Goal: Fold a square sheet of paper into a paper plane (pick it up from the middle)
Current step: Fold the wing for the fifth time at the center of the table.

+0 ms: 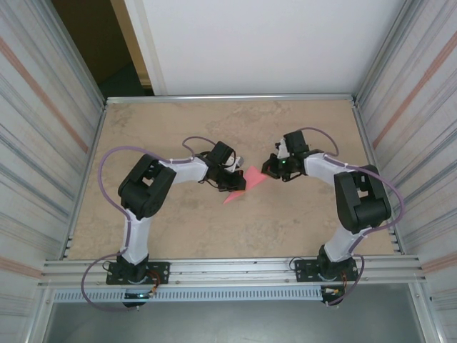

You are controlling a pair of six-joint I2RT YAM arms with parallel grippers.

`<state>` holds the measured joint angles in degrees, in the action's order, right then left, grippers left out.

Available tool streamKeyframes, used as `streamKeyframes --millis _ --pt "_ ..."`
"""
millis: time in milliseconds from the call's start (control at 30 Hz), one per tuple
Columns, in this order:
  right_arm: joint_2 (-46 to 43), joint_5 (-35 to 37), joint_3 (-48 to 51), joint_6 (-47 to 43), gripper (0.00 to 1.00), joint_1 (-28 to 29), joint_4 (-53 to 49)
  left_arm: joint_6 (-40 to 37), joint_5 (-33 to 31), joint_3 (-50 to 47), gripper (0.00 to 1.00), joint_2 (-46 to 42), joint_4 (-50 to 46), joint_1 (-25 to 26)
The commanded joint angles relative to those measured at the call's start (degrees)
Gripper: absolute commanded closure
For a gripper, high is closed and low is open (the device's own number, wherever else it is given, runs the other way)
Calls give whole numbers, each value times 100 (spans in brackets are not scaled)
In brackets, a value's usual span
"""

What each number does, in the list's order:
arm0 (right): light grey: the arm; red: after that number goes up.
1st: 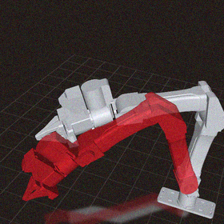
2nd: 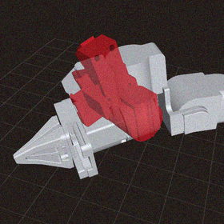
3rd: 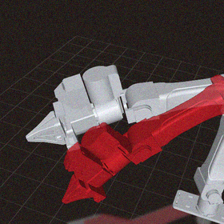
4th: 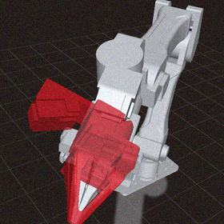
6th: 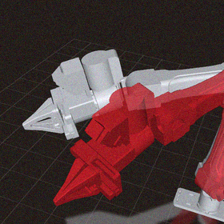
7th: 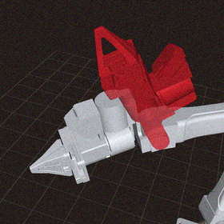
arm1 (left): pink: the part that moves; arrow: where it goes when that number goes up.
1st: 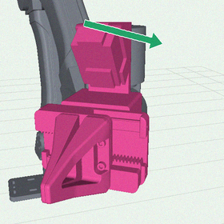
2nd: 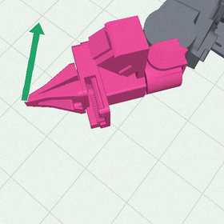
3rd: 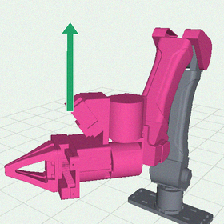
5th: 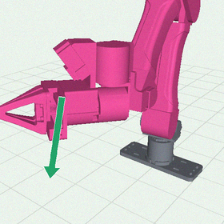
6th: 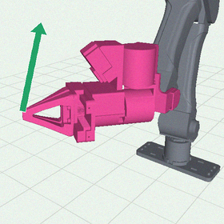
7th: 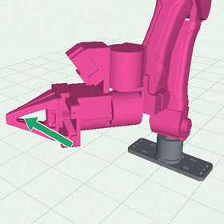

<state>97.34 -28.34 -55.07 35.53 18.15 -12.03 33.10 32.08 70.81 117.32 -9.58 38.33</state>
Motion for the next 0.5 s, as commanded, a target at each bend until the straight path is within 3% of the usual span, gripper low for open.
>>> streamKeyframes --millis 0,467 --pt "30 149 15 178 95 260 -138 21 -270 -93 99 221 -712 -7" --pt "998 -55 -14 298 97 314 158 -148 -123 65 98 116 -743 17"
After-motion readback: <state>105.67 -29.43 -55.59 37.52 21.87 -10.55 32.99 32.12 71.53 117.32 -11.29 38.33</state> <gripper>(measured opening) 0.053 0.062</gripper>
